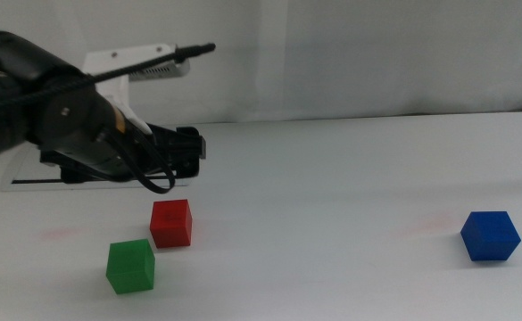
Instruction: Stack red cubes first, then green, then blue cubes in a specific spot.
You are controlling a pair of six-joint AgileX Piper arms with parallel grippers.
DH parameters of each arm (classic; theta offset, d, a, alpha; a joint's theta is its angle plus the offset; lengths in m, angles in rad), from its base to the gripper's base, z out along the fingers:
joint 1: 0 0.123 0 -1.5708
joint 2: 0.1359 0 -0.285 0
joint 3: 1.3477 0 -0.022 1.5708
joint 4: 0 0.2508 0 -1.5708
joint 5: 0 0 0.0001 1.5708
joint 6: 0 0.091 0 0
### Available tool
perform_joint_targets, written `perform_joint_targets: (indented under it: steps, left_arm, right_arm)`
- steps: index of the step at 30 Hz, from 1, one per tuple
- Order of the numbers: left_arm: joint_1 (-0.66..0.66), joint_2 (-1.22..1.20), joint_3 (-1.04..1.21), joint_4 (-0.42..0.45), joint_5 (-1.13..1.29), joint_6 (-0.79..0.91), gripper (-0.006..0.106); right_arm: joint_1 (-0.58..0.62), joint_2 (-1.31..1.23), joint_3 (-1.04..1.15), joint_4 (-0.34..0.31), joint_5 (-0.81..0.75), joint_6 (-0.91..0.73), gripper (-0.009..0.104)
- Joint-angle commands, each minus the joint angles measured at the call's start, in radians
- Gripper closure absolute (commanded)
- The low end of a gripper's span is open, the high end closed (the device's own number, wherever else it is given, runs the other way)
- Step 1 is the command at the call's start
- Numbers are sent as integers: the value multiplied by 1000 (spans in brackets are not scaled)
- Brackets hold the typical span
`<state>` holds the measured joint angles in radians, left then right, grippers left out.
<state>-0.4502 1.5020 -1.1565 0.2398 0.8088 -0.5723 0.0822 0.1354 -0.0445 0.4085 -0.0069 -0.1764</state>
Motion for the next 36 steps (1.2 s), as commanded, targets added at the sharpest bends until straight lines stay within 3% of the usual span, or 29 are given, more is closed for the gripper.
perform_joint_targets:
  steps: [1,36]
  left_arm:
    - [-7,43,-9,12,10,-55,10]
    - [3,294,-11,14,-96,-155,10]
  right_arm:
    - [-5,-3,3,-5,0,-5,-8]
    - [-5,-3,3,-5,0,-5,-8]
